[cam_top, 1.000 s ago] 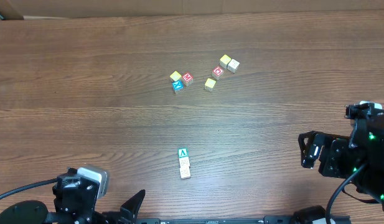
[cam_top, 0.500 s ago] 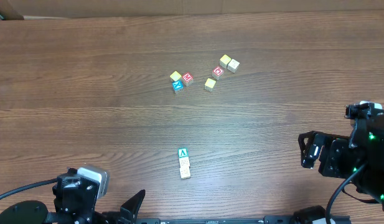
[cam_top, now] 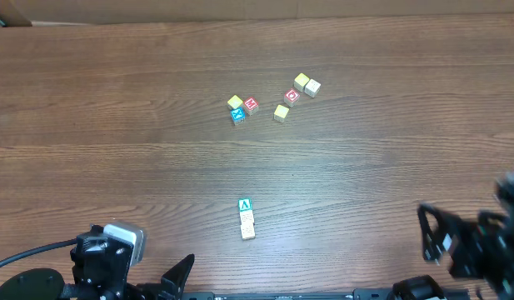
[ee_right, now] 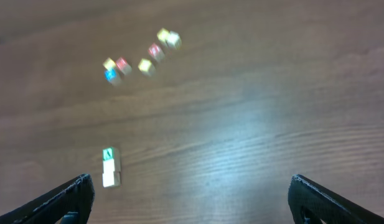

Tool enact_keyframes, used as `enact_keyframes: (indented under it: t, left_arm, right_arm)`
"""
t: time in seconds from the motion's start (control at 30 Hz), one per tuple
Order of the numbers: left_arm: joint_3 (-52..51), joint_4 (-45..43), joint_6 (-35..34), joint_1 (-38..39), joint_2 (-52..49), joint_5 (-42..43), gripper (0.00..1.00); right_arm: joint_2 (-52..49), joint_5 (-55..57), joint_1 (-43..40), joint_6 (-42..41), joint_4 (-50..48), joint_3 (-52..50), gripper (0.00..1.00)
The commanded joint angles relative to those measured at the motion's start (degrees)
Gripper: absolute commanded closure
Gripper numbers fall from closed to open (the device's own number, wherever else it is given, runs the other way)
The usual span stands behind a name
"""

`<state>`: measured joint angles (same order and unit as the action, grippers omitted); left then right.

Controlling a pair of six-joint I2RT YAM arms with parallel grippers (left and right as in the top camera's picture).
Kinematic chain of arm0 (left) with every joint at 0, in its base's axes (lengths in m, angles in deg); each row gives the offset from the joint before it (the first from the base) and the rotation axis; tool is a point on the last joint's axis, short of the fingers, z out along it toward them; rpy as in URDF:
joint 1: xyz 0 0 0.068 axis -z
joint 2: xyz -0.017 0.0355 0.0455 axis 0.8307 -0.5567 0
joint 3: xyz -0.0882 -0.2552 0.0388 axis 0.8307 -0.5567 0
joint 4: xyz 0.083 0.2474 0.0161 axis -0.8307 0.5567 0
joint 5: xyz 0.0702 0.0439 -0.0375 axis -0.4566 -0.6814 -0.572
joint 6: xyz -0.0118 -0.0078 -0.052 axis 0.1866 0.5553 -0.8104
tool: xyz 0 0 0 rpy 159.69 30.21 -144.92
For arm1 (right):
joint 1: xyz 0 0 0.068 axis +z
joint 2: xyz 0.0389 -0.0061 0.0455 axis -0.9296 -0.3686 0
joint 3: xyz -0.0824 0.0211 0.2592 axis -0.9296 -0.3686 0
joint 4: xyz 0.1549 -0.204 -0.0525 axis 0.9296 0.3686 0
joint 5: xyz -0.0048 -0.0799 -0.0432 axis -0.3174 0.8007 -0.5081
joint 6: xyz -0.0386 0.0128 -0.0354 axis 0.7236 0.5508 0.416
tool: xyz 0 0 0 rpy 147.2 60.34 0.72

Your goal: Flip 3 blocks

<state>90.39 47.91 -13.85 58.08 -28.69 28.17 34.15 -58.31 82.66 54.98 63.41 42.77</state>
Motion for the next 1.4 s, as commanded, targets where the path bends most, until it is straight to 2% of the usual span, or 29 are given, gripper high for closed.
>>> enact_keyframes:
  t: [0.0,0.1,0.23,0.53,0.63,0.77,0.97,1.27,1.37]
  left_arm:
    - [-0.33,0.00,0.63,0.52,-0.50,-0.24,0.00]
    - [-0.33,0.00,0.63,0.52,-0.50,-0.24,0.00]
    - [-0.33,0.00,0.63,0.52,-0.50,-0.24,0.00]
    - [-0.33,0.02,0.63,0.52,-0.50,-0.24,0.00]
    - [-0.33,0.02,0.63,0.52,-0.50,-0.24,0.01]
    - [-0.33,0.02,0.63,0.52,-0.50,-0.24,0.00]
    - [-0.33,0.02,0.63,0.52,-0.50,-0.24,0.00]
    - [-0.33,0.02,0.63,0.52,-0.50,-0.24,0.00]
    - [-0.33,0.02,0.63,0.52,-0.50,-0.24,0.00]
  right_arm:
    - [5.62,1.22,-0.02,0.68,-1.36,0.90,0.00]
    - [11.15,1.88,-0.68,1.09,-8.81,-2.56,0.00]
    - [19.23,1.49,-2.34,2.69,-21.94,-13.90,0.00]
    - [40.13,-13.14,-7.30,3.48,-66.84,-58.73,0.00]
    - [44.17,-18.21,-8.96,3.48,-81.88,-72.22,0.00]
    - [44.74,-19.58,-9.97,3.28,-93.88,-83.36,0.00]
    - [44.76,-14.60,-9.99,3.26,-96.87,-90.82,0.00]
    - [44.76,-9.25,-9.99,3.21,-96.87,-95.56,0.00]
    - [44.76,-8.00,-10.03,3.21,-93.66,-95.65,0.00]
